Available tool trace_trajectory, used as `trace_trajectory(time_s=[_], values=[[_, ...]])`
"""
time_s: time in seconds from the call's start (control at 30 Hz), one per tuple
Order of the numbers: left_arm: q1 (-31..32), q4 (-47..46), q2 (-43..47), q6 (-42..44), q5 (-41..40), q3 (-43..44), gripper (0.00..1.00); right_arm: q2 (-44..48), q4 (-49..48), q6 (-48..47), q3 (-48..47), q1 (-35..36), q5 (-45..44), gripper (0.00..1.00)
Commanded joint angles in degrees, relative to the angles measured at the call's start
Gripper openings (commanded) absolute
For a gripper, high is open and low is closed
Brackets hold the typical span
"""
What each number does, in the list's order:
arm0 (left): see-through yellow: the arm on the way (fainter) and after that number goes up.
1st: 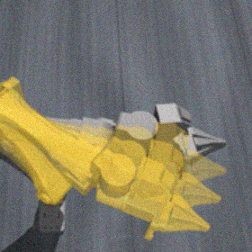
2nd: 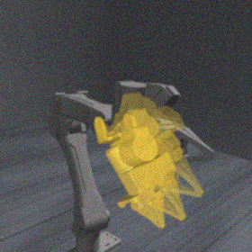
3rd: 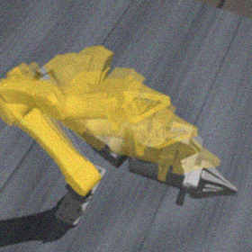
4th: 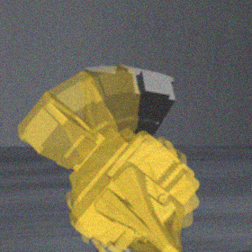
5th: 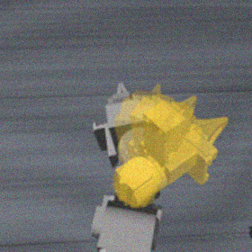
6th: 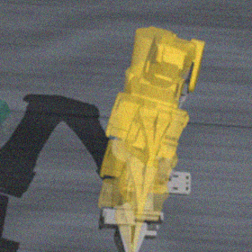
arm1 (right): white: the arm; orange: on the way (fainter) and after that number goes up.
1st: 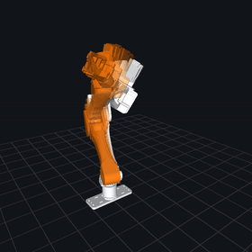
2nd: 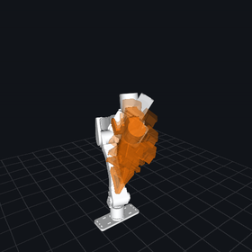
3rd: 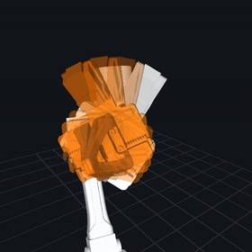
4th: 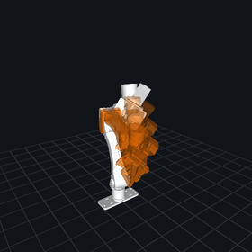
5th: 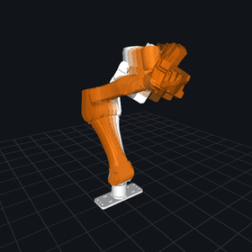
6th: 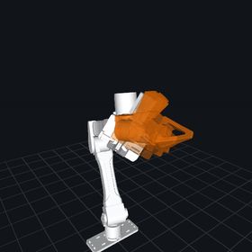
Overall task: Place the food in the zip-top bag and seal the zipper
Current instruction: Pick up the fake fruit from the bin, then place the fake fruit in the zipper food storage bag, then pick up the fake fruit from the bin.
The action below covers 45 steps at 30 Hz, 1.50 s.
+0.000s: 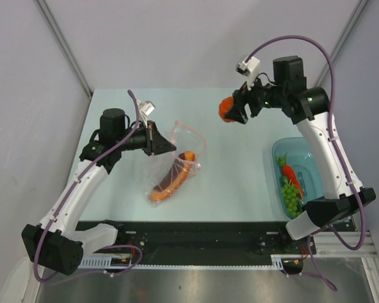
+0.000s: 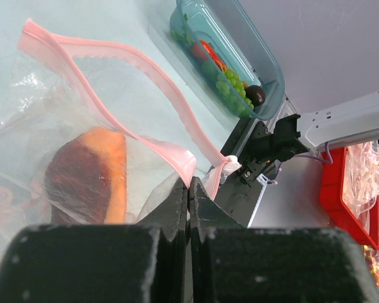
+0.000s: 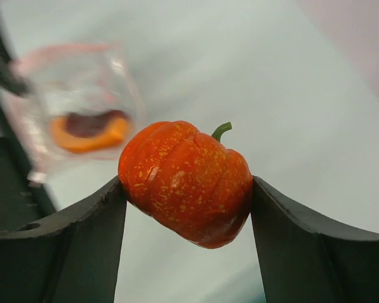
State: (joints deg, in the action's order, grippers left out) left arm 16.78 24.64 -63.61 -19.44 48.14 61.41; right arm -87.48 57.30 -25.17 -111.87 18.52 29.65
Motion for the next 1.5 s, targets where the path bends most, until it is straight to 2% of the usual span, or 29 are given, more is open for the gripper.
trace_trajectory(time_s=[0.0, 0.17, 0.2, 0.23, 0.27, 0.3, 0.37, 0.5, 0.63, 0.8, 0.97, 1.0, 1.03, 1.13, 1.2, 1.33, 1.47], values=[[0.19, -1.09, 0.42, 0.72, 0.64, 2.93, 0.00, -3.22, -7.18, 18.98, 1.04, 6.42, 15.96, 0.43], [0.10, -0.65, 1.12, 1.42, 0.64, 3.10, 0.00, -4.36, -15.72, 22.44, 7.10, 14.07, 15.88, 0.42], [0.01, -0.56, 1.21, 1.42, 0.73, 3.10, 0.00, -5.41, -15.90, 22.36, 7.11, 16.00, 15.44, 0.46], [-0.08, -0.39, 1.39, 1.34, 0.81, 3.10, 0.00, -5.85, -15.81, 22.18, 6.94, 16.63, 15.09, 0.52], [-0.16, -0.39, 1.56, 1.25, 0.90, 3.10, 0.00, -6.38, -15.47, 22.01, 6.93, 17.07, 14.65, 0.62], [-0.25, -0.56, 1.65, 1.25, 0.90, 2.84, 0.00, -6.47, -15.20, 21.92, 7.02, 17.51, 14.56, 0.86], [-0.34, -0.82, 2.26, 1.16, 0.90, 2.67, 0.00, -6.74, -14.94, 22.44, 6.67, 17.51, 14.39, 0.99], [-0.51, -1.79, 2.44, 0.63, 1.25, 1.88, 0.00, -5.51, -12.92, 21.83, 5.62, 15.76, 13.94, 1.00], [-0.43, -2.06, 2.27, 0.37, 1.34, 1.61, 0.00, -2.88, -7.22, 17.45, 5.44, 9.00, 13.86, 1.00], [-0.43, -2.14, 2.53, 0.72, 1.34, 1.43, 0.00, 1.08, 10.06, 2.80, 6.93, -3.92, 8.33, 1.00], [-0.43, -1.53, 2.62, 1.25, 1.08, 1.35, 0.00, 4.16, 24.07, -11.19, 14.39, -17.45, 1.49, 1.00], [-0.43, -1.53, 2.71, 1.16, 1.17, 1.17, 0.00, 5.55, 26.61, -16.87, 16.49, -22.34, -0.10, 1.00], [-0.43, -1.70, 2.71, 1.07, 1.25, 1.00, 0.00, 6.35, 27.42, -19.11, 22.43, -23.70, -6.30, 1.00], [-0.43, -1.88, 2.88, 1.16, 1.34, 0.56, 0.00, 8.99, 29.44, -27.18, 31.95, -31.33, -14.50, 0.96], [-0.43, -1.62, 3.06, 1.34, 1.34, 0.64, 0.00, 10.22, 29.62, -29.49, 34.52, -37.21, -17.15, 0.96], [-0.43, -1.18, 3.15, 1.42, 1.34, 0.73, 0.00, 11.64, 28.22, -32.57, 40.32, -43.39, -26.99, 0.95], [-0.43, -0.91, 3.06, 1.42, 1.34, 0.99, 0.00, 12.50, 26.04, -34.41, 47.08, -47.87, -29.56, 0.93]])
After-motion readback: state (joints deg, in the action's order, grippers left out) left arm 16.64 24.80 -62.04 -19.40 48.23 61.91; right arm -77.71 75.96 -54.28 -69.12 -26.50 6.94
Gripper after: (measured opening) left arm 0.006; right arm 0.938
